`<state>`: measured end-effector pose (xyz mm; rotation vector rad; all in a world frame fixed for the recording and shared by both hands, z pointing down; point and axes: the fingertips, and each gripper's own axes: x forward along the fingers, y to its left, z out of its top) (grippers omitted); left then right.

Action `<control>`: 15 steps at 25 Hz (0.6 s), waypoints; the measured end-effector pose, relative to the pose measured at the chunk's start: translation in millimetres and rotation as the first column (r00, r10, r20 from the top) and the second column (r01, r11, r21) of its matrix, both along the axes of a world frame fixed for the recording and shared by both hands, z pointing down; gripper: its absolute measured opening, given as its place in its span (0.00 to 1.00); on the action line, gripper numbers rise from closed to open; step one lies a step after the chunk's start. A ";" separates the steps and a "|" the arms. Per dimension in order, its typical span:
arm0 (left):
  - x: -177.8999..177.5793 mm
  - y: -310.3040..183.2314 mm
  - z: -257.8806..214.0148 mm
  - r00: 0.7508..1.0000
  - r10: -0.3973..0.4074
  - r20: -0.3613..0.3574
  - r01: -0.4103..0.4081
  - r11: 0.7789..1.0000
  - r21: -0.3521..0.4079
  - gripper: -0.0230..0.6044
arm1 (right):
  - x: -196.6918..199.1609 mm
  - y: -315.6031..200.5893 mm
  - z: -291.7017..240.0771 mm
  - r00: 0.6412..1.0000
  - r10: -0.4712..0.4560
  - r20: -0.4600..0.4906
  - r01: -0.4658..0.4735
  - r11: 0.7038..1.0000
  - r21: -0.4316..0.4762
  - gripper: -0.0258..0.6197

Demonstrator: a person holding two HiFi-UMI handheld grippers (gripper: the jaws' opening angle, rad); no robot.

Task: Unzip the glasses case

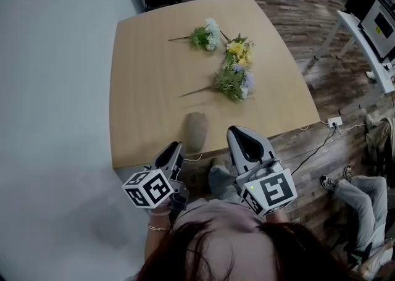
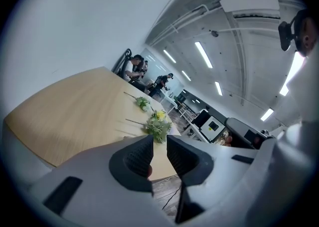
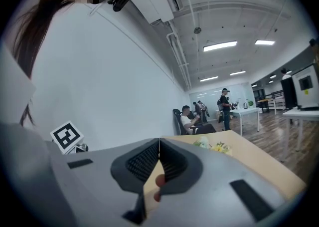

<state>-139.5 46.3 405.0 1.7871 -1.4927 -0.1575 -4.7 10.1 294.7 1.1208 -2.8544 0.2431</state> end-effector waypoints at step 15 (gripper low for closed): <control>-12.6 -51.8 93.2 0.999 0.053 -0.009 -0.054 0.983 -0.176 0.28 | -11.3 -68.8 19.4 1.000 -0.005 -0.006 0.004 1.000 -0.026 0.06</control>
